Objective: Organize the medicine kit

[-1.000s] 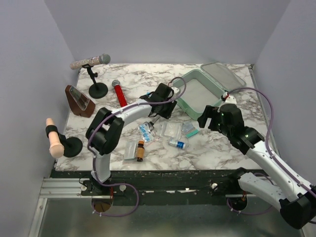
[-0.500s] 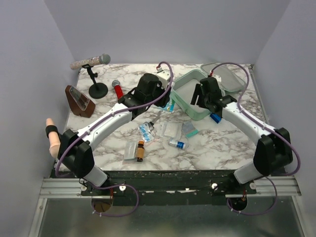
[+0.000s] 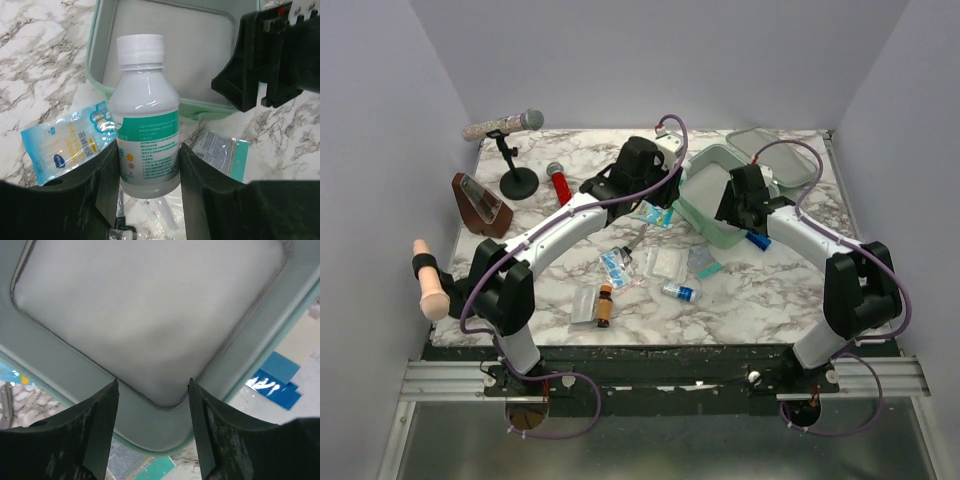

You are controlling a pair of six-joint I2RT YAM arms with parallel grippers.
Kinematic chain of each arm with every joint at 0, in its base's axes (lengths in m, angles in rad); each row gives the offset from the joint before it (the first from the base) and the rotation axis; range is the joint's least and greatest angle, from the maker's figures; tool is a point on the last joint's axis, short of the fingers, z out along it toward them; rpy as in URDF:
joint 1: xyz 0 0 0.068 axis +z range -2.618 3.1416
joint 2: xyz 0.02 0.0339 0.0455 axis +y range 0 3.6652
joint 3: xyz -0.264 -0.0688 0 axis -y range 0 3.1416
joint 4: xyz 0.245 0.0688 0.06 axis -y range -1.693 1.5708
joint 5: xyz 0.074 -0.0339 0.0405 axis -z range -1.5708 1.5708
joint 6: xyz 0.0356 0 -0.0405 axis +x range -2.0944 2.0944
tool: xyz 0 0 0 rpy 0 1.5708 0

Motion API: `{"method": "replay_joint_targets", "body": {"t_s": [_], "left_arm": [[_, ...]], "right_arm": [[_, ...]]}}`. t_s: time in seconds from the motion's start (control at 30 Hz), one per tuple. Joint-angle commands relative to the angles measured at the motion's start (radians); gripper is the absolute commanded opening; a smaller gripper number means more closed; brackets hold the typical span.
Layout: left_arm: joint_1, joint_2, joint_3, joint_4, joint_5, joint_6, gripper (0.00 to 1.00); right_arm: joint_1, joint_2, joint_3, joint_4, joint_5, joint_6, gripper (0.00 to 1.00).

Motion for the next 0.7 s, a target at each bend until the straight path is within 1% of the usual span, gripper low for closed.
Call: {"method": "replay_joint_targets", "body": {"t_s": [0.0, 0.17, 0.4, 0.5, 0.6, 0.67], "left_arm": [[-0.009, 0.046, 0.075, 0.049, 0.055, -0.005, 0.24], [-0.019, 0.062, 0.088, 0.057, 0.060, -0.009, 0.24], [-0.064, 0.135, 0.181, -0.004, 0.087, 0.037, 0.24], [-0.093, 0.178, 0.218, -0.012, 0.097, 0.031, 0.24], [-0.113, 0.209, 0.232, -0.009, 0.083, 0.006, 0.24], [-0.122, 0.232, 0.240, -0.010, 0.065, -0.023, 0.24]], "right_arm": [[-0.032, -0.039, -0.126, -0.009, -0.037, 0.035, 0.65], [-0.054, -0.065, -0.174, -0.029, -0.053, 0.035, 0.59], [-0.054, -0.234, -0.321, -0.026, -0.091, 0.063, 0.62], [-0.054, -0.291, -0.370, -0.022, -0.100, 0.069, 0.63], [-0.054, -0.334, -0.380, -0.041, -0.090, 0.063, 0.67], [-0.055, -0.370, -0.369, -0.066, -0.070, 0.056, 0.77]]}}
